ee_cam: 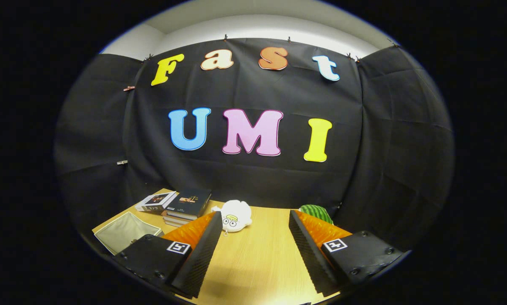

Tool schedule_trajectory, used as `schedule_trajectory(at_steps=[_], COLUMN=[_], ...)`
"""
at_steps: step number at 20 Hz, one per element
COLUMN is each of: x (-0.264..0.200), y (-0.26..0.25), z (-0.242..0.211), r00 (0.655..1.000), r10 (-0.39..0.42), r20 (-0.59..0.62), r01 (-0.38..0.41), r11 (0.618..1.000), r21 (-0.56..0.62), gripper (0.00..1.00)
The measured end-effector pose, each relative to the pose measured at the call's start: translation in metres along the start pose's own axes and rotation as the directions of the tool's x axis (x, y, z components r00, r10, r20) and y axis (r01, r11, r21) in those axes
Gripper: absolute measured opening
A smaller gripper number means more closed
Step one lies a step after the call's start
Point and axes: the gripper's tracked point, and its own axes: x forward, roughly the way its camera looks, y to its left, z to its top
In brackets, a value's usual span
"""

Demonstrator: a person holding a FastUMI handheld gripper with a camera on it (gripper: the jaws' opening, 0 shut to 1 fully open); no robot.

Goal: Open the storage box then place both shoes into the box .Put the left shoe in first, then the right shoe, with the right side of both shoes facing outward in a uniform manner.

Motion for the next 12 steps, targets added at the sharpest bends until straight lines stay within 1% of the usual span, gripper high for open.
schedule_trajectory(at_steps=[6,9,12], x=[-0.0020,-0.0057,-0.0054], y=[-0.0098,-0.0068,-0.0064], z=[0.0071,0.0052,0.0001], r00=[0.999,0.999,0.999], r10=[0.002,0.014,0.020], r20=[0.033,0.037,0.027], r01=[-0.002,-0.015,-0.020], r11=[1.000,0.999,1.000], r21=[0.019,0.030,0.013], gripper=[0.97,0.98,0.98])
